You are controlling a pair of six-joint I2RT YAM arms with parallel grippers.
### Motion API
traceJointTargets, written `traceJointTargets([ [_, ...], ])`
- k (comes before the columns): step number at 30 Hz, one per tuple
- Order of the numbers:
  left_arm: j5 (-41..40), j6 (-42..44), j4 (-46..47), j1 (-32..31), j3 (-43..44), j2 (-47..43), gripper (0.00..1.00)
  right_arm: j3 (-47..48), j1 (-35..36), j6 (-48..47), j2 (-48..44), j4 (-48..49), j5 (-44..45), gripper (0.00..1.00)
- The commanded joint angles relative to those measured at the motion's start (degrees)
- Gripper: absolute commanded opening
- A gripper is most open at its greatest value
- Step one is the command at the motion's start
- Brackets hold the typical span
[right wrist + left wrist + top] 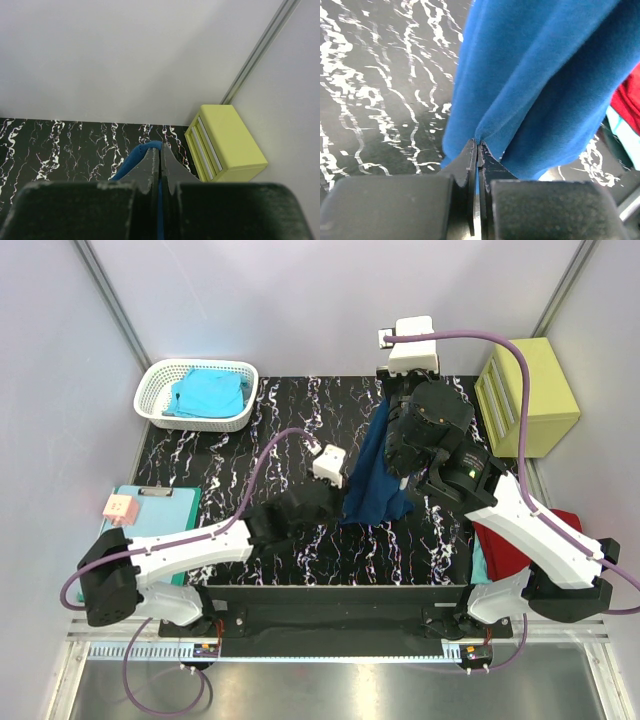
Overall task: Fold and stack the t-shirts
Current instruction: Flatten out the tshirt
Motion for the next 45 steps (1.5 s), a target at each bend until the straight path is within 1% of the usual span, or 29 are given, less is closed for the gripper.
traceJointTargets([
  [1,-5.29,2.63,-0.07,0.66,2.57,-5.03,0.0,0.54,0.64,0.6,-1.5,2.08,-1.48,0.0],
  [6,-6.78,2.9,-1.74,1.72,2.83,-7.76,0.0,0.02,0.64,1.04,-1.68,2.08,-1.57,0.0],
  [9,-10.99,3.68,-4.72,1.98,4.66,-9.78,0.0,-0.07,0.64,0.86,-1.94,2.08,-1.48,0.0],
  [10,-13.53,3.95,-5.08,2.16,5.46,-10.39,0.0,-0.16,0.64,0.78,-2.03,2.08,-1.48,0.0],
  [11,-14.6,4.21,-8.04,2.77,6.25,-11.53,0.0,-0.16,0.56,0.78,-2.12,2.08,-1.48,0.0],
  [13,-16.61,5.09,-10.25,3.65,9.06,-12.59,0.0,-0.42,0.56,0.95,-2.38,1.99,-1.57,0.0],
  [18,-20.75,7.28,-15.27,7.87,16.69,-16.2,0.0,-1.56,0.47,1.13,-2.82,2.17,-1.22,0.0],
  [20,-21.72,8.25,-15.63,10.06,18.9,-17.51,0.0,-1.92,0.29,1.04,-3.17,2.69,-1.31,0.0],
  [23,-23.92,11.93,-15.28,12.43,23.29,-18.13,0.0,-2.53,-0.23,0.86,-3.87,2.96,-1.04,0.0],
  [27,-26.56,14.32,-15.36,16.04,24.54,-18.57,0.0,-4.02,-0.32,1.21,-4.84,3.22,-0.61,0.0],
  [31,-25.25,12.48,-17.9,21.4,22.52,-20.41,0.0,-4.99,-0.32,1.65,-5.81,3.13,-0.16,0.0],
  [32,-24.89,10.91,-18.61,23.32,21.56,-20.68,0.0,-5.08,-0.41,1.74,-6.16,2.87,-0.16,0.0],
  [35,-23.14,8.45,-19.84,25.88,19.19,-22.09,0.0,-5.17,-0.32,2.88,-6.42,1.47,-0.25,0.0],
  [39,-22.08,7.38,-21.08,27.73,18.65,-23.05,0.0,-5.26,-0.32,2.71,-6.6,0.94,-0.25,0.0],
  [42,-22.08,8.78,-21.43,28.0,21.37,-22.8,0.0,-4.03,-0.32,1.22,-6.78,1.98,-0.69,0.0],
  [43,-21.99,9.31,-21.78,28.0,24.42,-22.44,0.0,-3.5,-0.32,0.17,-6.69,3.04,-0.6,0.0],
  [45,-21.47,9.93,-23.26,28.0,28.3,-20.87,0.0,-1.83,-0.32,-4.74,-6.34,8.65,-0.52,0.0],
])
